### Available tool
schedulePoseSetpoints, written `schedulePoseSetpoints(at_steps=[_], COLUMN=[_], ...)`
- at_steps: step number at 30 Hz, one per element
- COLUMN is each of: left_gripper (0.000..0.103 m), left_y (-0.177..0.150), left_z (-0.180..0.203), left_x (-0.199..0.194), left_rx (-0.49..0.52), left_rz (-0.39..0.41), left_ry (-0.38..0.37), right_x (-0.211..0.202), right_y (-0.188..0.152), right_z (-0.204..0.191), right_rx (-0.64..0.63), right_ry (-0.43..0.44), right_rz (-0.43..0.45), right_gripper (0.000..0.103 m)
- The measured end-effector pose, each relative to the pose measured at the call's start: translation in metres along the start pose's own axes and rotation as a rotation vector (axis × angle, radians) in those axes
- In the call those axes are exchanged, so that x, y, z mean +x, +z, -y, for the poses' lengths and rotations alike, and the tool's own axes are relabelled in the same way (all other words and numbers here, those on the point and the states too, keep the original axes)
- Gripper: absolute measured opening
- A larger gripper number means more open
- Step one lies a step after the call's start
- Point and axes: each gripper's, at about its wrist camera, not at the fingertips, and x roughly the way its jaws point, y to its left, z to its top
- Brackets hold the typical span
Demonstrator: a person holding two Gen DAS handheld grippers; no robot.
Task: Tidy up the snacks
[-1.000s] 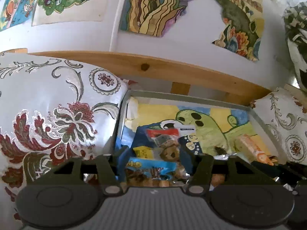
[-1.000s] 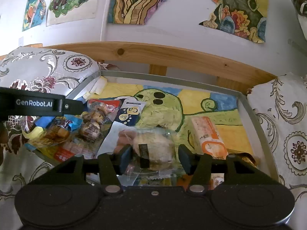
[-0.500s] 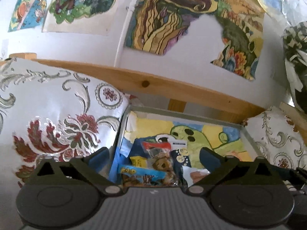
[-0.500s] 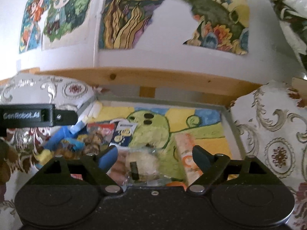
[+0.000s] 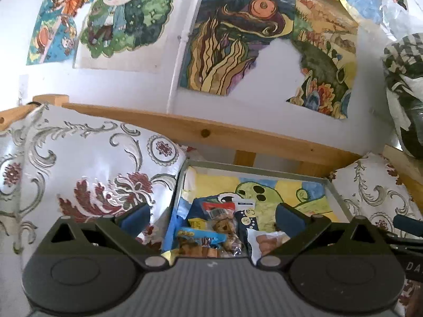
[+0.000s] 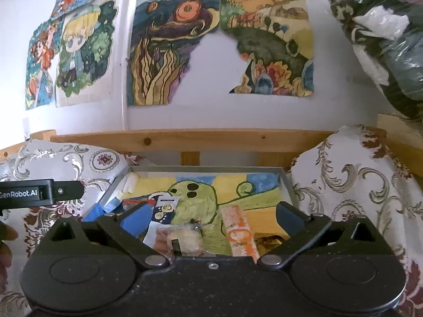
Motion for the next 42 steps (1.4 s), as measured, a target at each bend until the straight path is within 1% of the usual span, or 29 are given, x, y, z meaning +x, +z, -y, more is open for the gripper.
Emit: schedulePoseSetpoints(at_steps=[7, 11, 15, 19, 25, 31, 37, 42], left_gripper=[0.103, 0.103, 0.103, 0.103, 0.103, 0.103, 0.103, 0.103], left_y=[0.004, 0.0, -0.008, -0.024, -0.048, -0.063, -0.073, -0.078], left_z=[0.009, 0.012, 0.011, 0.012, 0.014, 0.018, 0.016, 0.02], left_x=[-0.028, -0.046, -0.067, -0.091, -0.123, -0.155, -0.175, -0.188], left_rx=[0.035, 0.048, 0.042, 0.035, 0.024, 0.019, -0.014, 0.01], left_rz=[0.005, 0.004, -0.004, -0.03, -0.102, -0.114, -0.152, -0.154], left_ry=[0.002, 0.015, 0.034, 0.063, 0.084, 0.104, 0.129, 0.133], right_x=[-0.031, -0.052, -0.074, -0.095, -0.127, -0.155, -0.175, -0.187], right_y=[-0.001, -0.006, -0.013, -0.021, -0.038, -0.049, -0.056, -0.06], right_z=[0.004, 0.006, 0.009, 0.011, 0.013, 0.017, 0.018, 0.016], right_rx=[0.023, 0.022, 0.024, 0.035, 0.027, 0.037, 0.039, 0.026], right_ry=[-0.01, -0.017, -0.018, -0.01, -0.001, 0.005, 0.017, 0.026], right_rz=[0.026, 0.03, 0.026, 0.009, -0.037, -0.07, -0.091, -0.101], right_gripper=[0.102, 0.102, 0.102, 0.102, 0.102, 0.102, 0.102, 0.102])
